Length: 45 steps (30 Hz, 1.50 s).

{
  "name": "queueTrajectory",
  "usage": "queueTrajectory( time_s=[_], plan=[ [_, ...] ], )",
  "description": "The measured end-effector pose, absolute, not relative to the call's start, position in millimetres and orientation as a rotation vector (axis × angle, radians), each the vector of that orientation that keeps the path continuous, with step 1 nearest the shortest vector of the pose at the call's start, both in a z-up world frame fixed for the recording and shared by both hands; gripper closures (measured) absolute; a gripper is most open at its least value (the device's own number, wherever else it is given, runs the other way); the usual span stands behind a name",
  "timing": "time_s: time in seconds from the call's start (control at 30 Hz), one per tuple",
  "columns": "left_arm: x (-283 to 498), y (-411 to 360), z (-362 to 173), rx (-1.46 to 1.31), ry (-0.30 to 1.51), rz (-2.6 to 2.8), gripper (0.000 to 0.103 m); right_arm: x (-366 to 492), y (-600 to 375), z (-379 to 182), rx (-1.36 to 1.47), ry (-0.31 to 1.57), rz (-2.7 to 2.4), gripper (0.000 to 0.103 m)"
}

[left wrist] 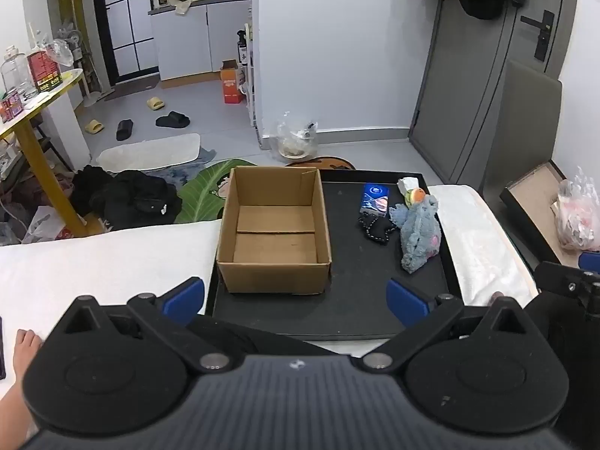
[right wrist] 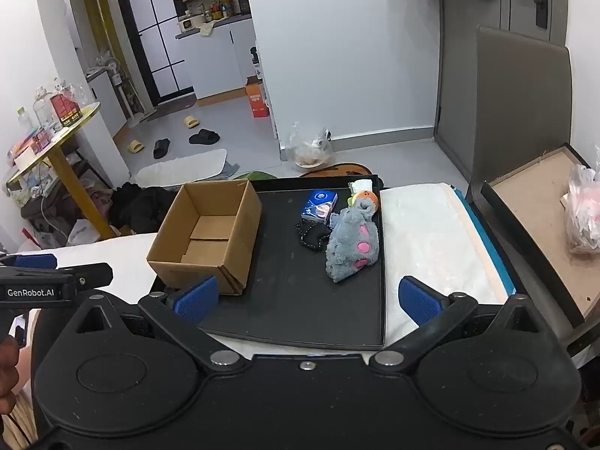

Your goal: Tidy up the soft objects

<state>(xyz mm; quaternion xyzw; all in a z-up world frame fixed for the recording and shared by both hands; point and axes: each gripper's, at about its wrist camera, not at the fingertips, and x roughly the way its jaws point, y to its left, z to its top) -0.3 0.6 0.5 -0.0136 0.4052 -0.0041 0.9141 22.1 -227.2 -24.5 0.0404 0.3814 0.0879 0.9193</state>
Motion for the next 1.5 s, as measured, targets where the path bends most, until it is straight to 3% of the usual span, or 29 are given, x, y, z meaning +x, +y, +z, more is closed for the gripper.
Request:
queueTrajectory(
  time_s=[1.5],
  plan=[
    [-1,-11,5,-0.015,0.806,-0.022,0.001,20,-234,-17,0.074,0.756,0.151,0.000]
  ],
)
